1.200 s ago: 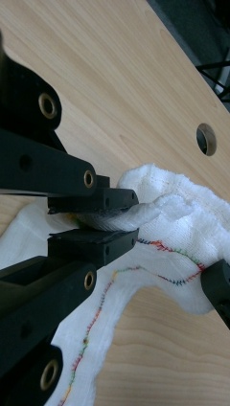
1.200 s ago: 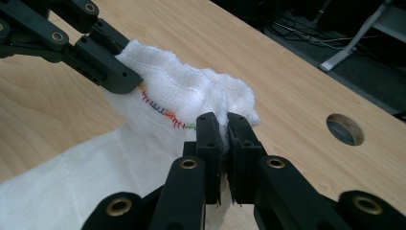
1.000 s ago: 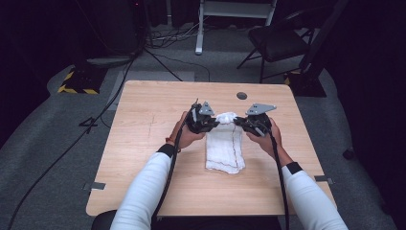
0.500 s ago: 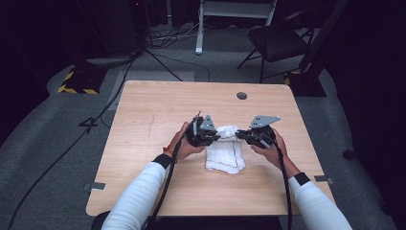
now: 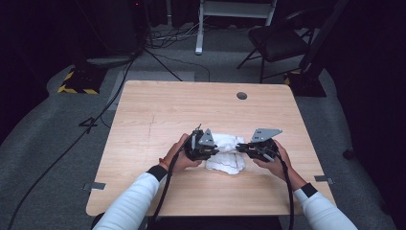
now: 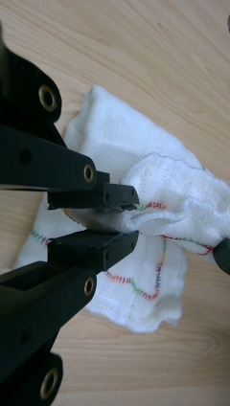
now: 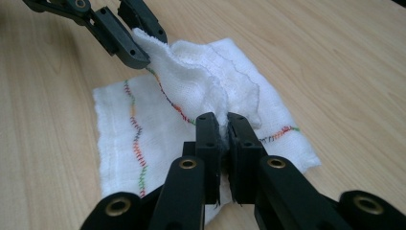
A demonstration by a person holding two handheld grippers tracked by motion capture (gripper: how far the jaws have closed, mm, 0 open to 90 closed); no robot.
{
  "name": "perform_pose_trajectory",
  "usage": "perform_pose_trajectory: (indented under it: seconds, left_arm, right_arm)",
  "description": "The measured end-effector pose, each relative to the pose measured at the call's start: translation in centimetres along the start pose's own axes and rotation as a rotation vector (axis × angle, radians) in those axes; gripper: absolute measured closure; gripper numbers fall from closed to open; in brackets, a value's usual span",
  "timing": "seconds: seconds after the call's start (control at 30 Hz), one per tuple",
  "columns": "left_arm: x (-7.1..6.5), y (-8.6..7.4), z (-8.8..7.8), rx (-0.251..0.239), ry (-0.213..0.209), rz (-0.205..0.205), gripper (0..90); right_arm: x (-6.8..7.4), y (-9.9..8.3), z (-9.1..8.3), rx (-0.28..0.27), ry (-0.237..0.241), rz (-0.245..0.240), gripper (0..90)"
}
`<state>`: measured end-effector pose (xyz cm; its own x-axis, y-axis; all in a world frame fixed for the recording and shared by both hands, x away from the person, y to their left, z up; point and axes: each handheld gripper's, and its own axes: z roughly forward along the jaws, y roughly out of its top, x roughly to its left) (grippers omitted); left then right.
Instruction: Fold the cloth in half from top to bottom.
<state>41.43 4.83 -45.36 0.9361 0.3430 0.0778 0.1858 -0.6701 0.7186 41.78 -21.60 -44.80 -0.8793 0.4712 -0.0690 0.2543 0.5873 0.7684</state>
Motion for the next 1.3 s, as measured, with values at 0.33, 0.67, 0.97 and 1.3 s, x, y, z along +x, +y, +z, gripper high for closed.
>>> perform_pose_trajectory:
  seconds: [0.33, 0.67, 0.97, 1.3]
  left_arm:
    - [-1.1, -1.4, -0.2, 0.03, -0.032, 0.014, 82.6]
    - [-2.1, -2.1, -0.7, 0.039, -0.013, 0.047, 85.8]
    - [-3.3, -2.7, -0.6, 0.088, -0.015, 0.087, 85.4]
    - [-3.4, -3.6, 0.1, 0.113, -0.05, 0.062, 85.5]
  right_arm:
    - [1.2, -1.4, -0.1, 0.033, 0.051, -0.007, 83.7]
    - [2.0, -2.1, -0.4, 0.052, 0.073, -0.031, 84.0]
    - [2.9, -3.1, -0.1, 0.095, 0.084, -0.054, 85.4]
    - [3.4, -4.0, 0.6, 0.121, 0.085, -0.052, 87.3]
